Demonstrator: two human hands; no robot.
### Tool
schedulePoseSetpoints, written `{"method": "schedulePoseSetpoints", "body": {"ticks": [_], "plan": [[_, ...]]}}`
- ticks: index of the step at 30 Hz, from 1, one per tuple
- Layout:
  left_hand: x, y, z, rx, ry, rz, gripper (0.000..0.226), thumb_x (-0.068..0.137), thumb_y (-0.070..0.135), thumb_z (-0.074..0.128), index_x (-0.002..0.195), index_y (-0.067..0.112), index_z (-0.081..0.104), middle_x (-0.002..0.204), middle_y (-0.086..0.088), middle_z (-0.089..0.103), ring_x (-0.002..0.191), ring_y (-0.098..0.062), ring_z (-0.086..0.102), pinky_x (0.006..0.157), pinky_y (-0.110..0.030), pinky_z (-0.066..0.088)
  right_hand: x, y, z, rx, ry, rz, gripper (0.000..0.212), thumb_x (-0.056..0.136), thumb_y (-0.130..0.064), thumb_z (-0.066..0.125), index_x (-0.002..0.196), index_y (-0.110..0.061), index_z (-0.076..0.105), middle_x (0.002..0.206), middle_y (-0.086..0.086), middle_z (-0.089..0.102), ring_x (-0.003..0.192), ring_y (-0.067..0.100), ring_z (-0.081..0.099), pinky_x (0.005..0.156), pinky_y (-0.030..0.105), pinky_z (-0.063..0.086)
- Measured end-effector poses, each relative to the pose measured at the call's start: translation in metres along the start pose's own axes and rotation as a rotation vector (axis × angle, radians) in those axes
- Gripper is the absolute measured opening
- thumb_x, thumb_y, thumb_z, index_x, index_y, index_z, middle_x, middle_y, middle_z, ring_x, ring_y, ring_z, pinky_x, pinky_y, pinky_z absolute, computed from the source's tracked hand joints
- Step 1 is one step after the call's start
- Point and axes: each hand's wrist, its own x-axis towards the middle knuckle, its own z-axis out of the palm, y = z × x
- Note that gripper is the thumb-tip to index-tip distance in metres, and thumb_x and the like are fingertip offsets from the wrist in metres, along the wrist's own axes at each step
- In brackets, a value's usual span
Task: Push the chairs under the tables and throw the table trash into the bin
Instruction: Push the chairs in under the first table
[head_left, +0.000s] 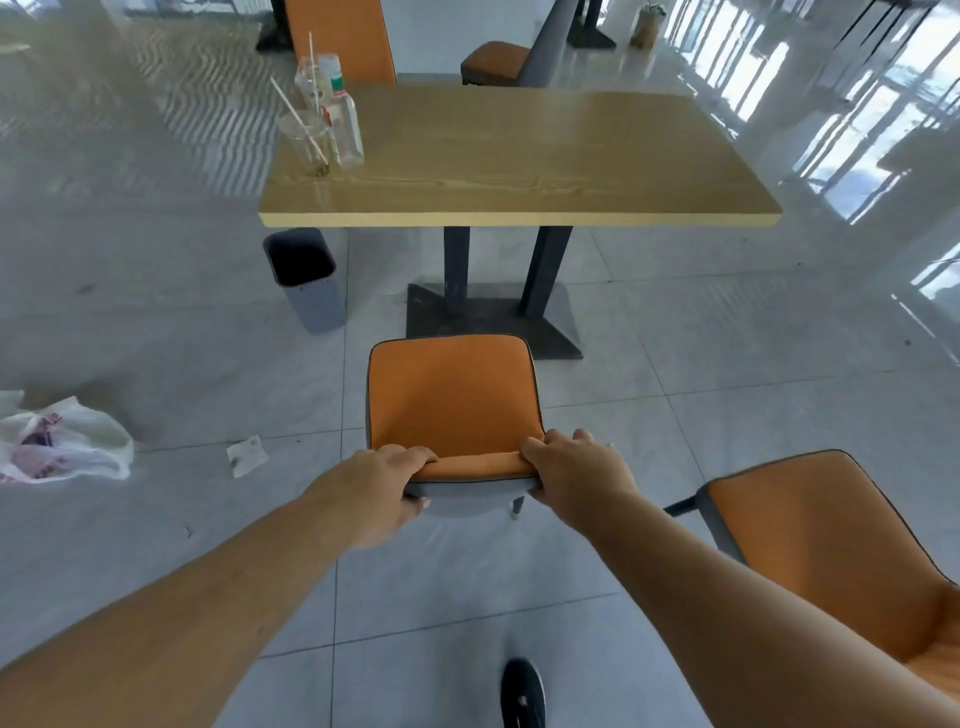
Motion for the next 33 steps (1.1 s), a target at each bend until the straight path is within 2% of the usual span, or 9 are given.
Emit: {"method": "schedulePoseSetpoints", "body": {"ticks": [6,12,16,20,26,29,31,32,33], "plan": [[0.081,-0.02,-0.037,-0.065,0.006,-0.055,0.046,0.099,0.045,0.065,0.142,0.043,0.046,0.126,0.013,0.058,0.105,-0.011,0.057,0.096,-0.036,0.053,0.084,0.035,-0.036,0.007,0.001,-0.06,0.034,0.101,-0.046,0.063,0.126,-0.027,0.051,0.118,0.005,0.062,0.112,0.035,0.062,0.093,0.06,0.057],[0.149,-0.027,-0.069,-0.108,0.031,-0.11,0.044,0.099,0.041,0.065,0.14,0.042,0.049,0.125,0.013,0.056,0.107,-0.012,0.054,0.092,-0.03,0.047,0.154,0.066,-0.067,0.011,-0.003,-0.091,0.032,0.102,-0.046,0.061,0.124,-0.027,0.05,0.111,0.003,0.06,0.107,0.033,0.063,0.092,0.06,0.057],[0.185,-0.029,-0.085,-0.135,0.071,-0.147,0.041,0.095,0.038,0.066,0.134,0.041,0.053,0.117,0.012,0.053,0.108,-0.016,0.053,0.094,-0.036,0.05,0.192,0.081,-0.079,0.02,0.017,-0.088,0.029,0.103,-0.046,0.06,0.121,-0.026,0.049,0.101,0.001,0.053,0.103,0.032,0.062,0.089,0.059,0.058],[0.197,-0.039,-0.098,-0.101,0.101,-0.198,0.041,0.091,0.04,0.068,0.13,0.042,0.055,0.111,0.009,0.053,0.105,-0.017,0.049,0.09,-0.035,0.046,0.215,0.081,-0.081,0.016,0.054,-0.13,0.03,0.102,-0.048,0.061,0.12,-0.027,0.05,0.098,0.0,0.053,0.098,0.031,0.063,0.085,0.058,0.06],[0.181,-0.038,-0.096,-0.108,0.105,-0.277,0.047,0.091,0.038,0.068,0.137,0.04,0.054,0.124,0.006,0.055,0.114,-0.017,0.045,0.097,-0.038,0.047,0.211,0.066,-0.065,0.079,0.107,-0.102,0.029,0.098,-0.045,0.065,0.114,-0.026,0.05,0.094,-0.002,0.047,0.098,0.032,0.062,0.082,0.052,0.055],[0.173,-0.024,-0.101,0.007,0.041,-0.321,0.065,0.093,0.045,0.065,0.152,0.034,0.041,0.145,0.002,0.05,0.131,-0.022,0.043,0.106,-0.042,0.046,0.198,0.067,-0.069,0.109,0.067,-0.062,0.05,0.093,-0.06,0.066,0.125,-0.028,0.045,0.108,0.001,0.054,0.109,0.031,0.059,0.094,0.057,0.052],[0.16,-0.014,-0.106,0.108,-0.041,-0.347,0.083,0.093,0.052,0.064,0.162,0.028,0.026,0.163,0.0,0.036,0.145,-0.026,0.035,0.113,-0.044,0.042,0.179,0.071,-0.071,0.119,0.066,-0.033,0.068,0.091,-0.068,0.063,0.139,-0.028,0.039,0.127,0.003,0.057,0.12,0.032,0.057,0.102,0.057,0.05],[0.152,-0.007,-0.111,0.159,-0.064,-0.361,0.082,0.091,0.054,0.063,0.161,0.027,0.028,0.163,0.0,0.037,0.143,-0.026,0.038,0.109,-0.043,0.044,0.164,0.074,-0.072,0.117,0.075,-0.023,0.076,0.091,-0.069,0.062,0.148,-0.027,0.034,0.138,0.005,0.054,0.126,0.034,0.055,0.104,0.056,0.05],[0.145,0.001,-0.117,0.204,-0.063,-0.371,0.072,0.09,0.055,0.063,0.152,0.027,0.041,0.152,0.001,0.049,0.132,-0.023,0.049,0.099,-0.039,0.051,0.147,0.078,-0.072,0.118,0.083,-0.013,0.083,0.092,-0.069,0.061,0.155,-0.026,0.028,0.148,0.006,0.049,0.131,0.035,0.053,0.105,0.055,0.05]]}}
